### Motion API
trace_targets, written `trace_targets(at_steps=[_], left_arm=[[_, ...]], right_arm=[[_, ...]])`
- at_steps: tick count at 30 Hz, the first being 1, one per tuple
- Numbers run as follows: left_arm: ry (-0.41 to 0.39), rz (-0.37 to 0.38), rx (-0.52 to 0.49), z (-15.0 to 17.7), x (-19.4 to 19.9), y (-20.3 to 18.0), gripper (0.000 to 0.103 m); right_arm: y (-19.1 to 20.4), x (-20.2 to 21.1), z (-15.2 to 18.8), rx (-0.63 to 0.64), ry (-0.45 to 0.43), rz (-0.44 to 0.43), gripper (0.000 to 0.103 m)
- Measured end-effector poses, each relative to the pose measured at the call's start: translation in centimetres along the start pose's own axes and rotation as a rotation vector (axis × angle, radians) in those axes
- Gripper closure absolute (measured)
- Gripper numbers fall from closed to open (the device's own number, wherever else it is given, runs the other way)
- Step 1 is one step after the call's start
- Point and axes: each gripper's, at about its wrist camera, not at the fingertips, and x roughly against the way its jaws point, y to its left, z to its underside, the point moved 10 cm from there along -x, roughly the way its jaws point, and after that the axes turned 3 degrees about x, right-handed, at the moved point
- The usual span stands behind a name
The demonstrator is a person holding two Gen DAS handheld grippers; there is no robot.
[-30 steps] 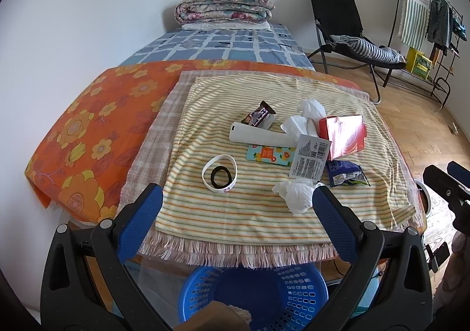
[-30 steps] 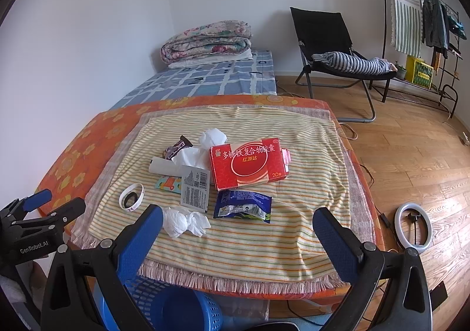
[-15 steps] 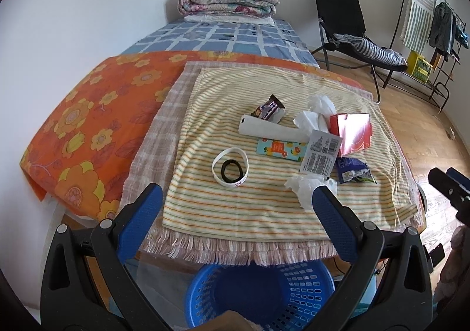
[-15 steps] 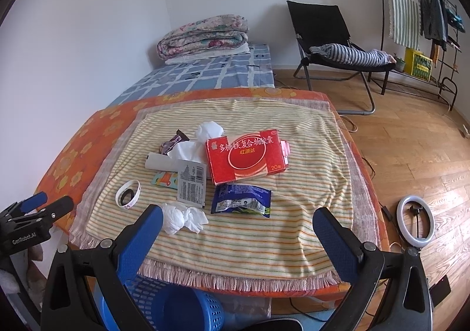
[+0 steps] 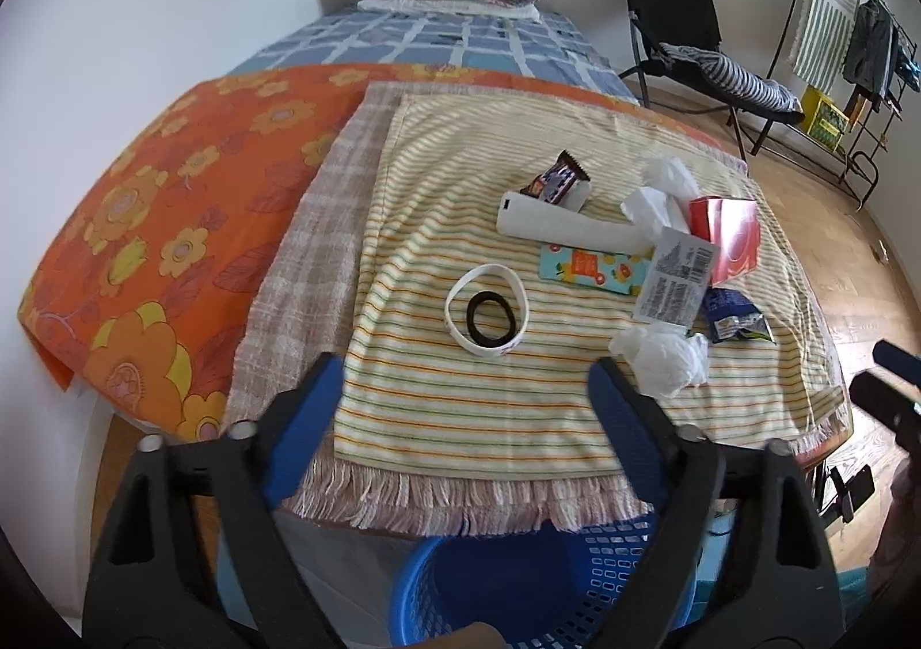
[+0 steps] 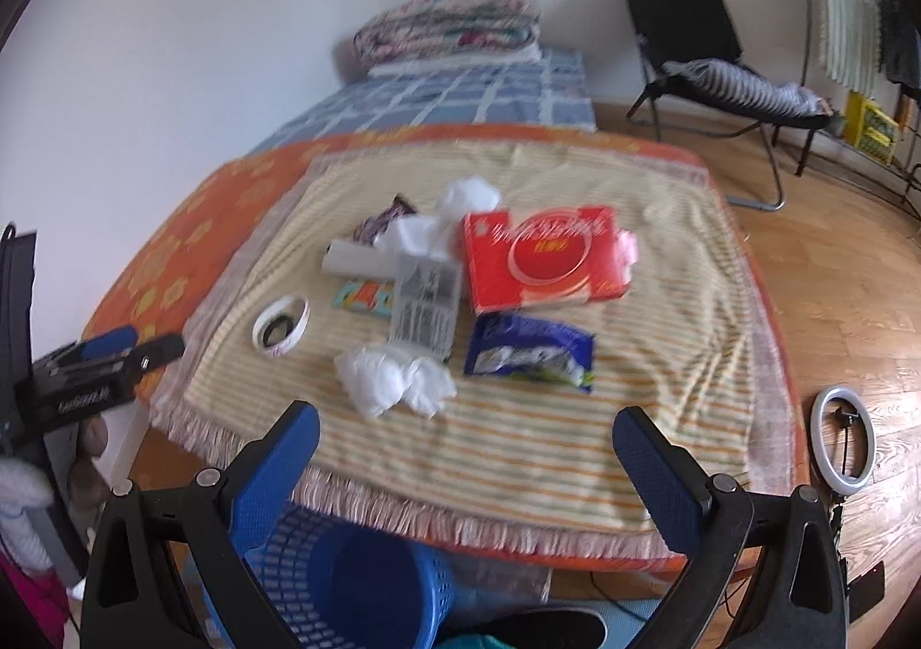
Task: Collect trash
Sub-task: 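Grasp the crumpled white tissue with the right gripper while the left grasps the wristband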
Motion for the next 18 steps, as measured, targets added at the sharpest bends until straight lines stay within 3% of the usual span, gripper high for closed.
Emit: trace_targets(at_steps=[6, 11, 14, 17, 18], left_arm=[[0.033, -0.005, -0.008, -0.6, -2.4, 0.9, 0.041], [0.076, 0.035, 0.020, -1.3, -4.4, 1.6, 0.044], [0.114, 0.050, 0.044, -1.7, -5.9, 2.2, 0.056], [0.171, 0.102, 0.086, -2.0, -7.5, 2.5, 0.058], [0.186, 0.112, 0.097, -2.0, -8.0, 2.6, 0.062]], right_arm=[[2.4, -2.8, 1.3, 0.021, 0.102, -0.063, 0.002], [3.9, -5.4, 2.0, 0.006, 0.195, -0.109, 0.008], [4.4, -6.9, 1.5, 0.013, 0.216, -0.105, 0.008], [4.8, -8.3, 0.9, 0.011, 0.227, -0.103, 0.012], [4.9, -8.8, 0.7, -0.001, 0.231, -0.111, 0.013]])
